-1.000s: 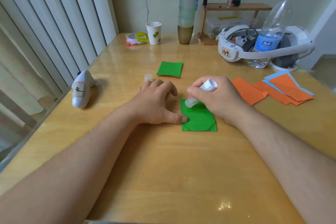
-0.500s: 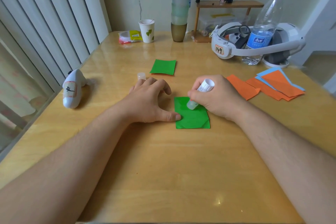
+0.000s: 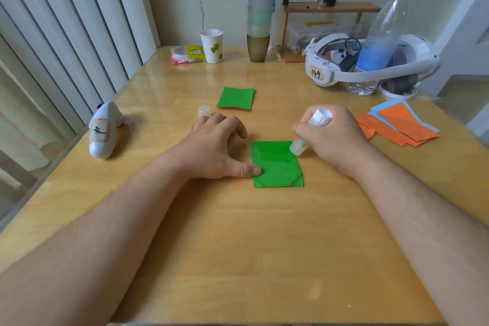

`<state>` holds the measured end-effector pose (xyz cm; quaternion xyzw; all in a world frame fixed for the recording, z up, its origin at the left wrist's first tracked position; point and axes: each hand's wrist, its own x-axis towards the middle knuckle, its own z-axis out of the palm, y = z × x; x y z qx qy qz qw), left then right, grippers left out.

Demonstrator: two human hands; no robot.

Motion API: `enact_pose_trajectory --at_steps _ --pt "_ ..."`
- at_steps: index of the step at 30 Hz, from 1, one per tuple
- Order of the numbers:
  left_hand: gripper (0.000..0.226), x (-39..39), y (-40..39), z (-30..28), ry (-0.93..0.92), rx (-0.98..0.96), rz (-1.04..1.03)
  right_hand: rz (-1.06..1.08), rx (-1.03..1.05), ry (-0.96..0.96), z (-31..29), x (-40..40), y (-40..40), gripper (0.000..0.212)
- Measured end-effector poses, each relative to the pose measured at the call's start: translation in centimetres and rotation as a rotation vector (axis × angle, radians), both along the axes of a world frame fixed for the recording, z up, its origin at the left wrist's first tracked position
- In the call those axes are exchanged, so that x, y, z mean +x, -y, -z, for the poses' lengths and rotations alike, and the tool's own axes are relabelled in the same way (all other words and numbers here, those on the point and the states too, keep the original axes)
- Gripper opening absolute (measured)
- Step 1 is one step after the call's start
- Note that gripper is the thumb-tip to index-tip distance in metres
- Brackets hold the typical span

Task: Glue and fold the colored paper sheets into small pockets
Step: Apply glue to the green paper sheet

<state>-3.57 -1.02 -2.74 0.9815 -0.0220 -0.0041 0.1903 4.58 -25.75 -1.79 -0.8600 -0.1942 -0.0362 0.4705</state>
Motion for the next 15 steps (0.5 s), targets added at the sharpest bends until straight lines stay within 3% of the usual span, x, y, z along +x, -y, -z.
enact_pose_trajectory --at_steps 5,15 --pt "0.085 0.0 0.1 0.0 0.002 -0.001 -0.002 -0.029 0.176 -0.024 0.0 -0.3 -1.3 0.028" --pt "0.085 -0.1 0.4 0.0 0.014 0.003 -0.018 -0.225 -0.064 -0.015 0.7 -1.8 -3.2 0.022"
